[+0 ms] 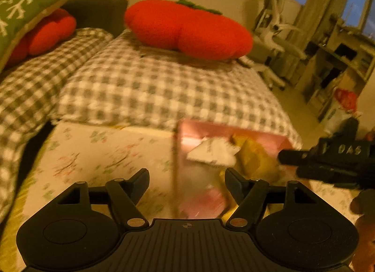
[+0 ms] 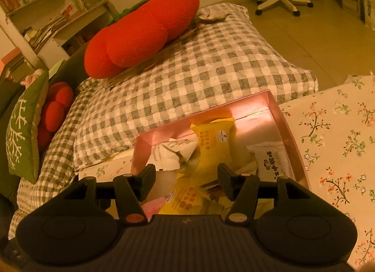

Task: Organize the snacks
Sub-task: 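Open both tools over the pink box to drop both packets, then move both tools back to the snack pile beside the box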

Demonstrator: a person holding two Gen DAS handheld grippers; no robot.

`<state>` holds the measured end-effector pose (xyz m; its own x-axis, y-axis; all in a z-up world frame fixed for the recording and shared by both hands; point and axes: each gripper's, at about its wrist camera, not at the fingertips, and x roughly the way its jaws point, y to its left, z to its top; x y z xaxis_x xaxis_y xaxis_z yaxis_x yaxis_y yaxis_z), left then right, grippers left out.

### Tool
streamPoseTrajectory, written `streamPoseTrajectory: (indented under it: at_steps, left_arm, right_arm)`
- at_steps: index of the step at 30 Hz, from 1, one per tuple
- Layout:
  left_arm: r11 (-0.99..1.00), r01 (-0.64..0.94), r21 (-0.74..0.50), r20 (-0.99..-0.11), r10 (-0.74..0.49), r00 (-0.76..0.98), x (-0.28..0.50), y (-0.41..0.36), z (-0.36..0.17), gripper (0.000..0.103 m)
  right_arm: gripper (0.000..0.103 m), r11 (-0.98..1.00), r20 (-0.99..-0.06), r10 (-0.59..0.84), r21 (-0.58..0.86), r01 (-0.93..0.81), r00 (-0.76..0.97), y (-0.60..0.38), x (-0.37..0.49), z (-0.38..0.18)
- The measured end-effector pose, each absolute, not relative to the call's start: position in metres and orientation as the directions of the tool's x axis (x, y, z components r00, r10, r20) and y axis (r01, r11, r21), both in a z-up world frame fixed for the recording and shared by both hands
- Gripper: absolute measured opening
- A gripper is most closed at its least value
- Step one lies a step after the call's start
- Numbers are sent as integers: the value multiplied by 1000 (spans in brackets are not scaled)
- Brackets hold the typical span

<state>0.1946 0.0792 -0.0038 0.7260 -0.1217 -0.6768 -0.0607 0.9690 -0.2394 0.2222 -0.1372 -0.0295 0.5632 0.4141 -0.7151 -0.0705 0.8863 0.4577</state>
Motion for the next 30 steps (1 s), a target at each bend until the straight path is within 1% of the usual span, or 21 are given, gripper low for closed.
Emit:
streamPoseTrajectory:
  at_steps: [2,5,8,10,12,15,17,19,23,30]
  left_arm:
    - [966,-74,-247,-693,-123,710,186,82,-4,72]
    - [963,-99,-250,-732,-121,671,175,83,-2,72]
    - [966,-91,-243,-735,-122,667,159,83,2,72]
    - [973,-89,-212,-755,-106,647,153,80,3,73]
    - [979,-98,-181,-783,-83,617,147,77,2,77]
    - [973,-119,-198,-814,-95,573,137,79,-1,77]
    - [966,-119,-229,-814,-123,568,128,80,1,77]
    - [965,-115,-234,-808,-128,575,120,80,4,77]
    - [976,-99,-196,-803,-101,587,103,74,7,80]
    - [974,-78,-213,-804,-129,580,84,72,6,84]
  right_arm:
    - [55,885,-719,423,458,-82,552,-135,218,-29]
    - [56,904,-743,402,414,-104,535,-129,208,-30]
    - [57,919,-775,376,383,-97,508,-130,196,-31]
    - [58,923,-787,364,377,-79,498,-135,187,-31]
    - [58,925,-802,353,375,-53,482,-142,177,-30]
    - [59,912,-810,370,411,-10,454,-155,164,-28]
    - [62,907,-812,373,421,9,450,-160,156,-25]
    - [66,912,-817,358,409,17,452,-161,148,-24]
    - [74,914,-816,357,405,9,454,-159,131,-23]
    - [75,918,-819,364,395,-24,443,-155,110,-22]
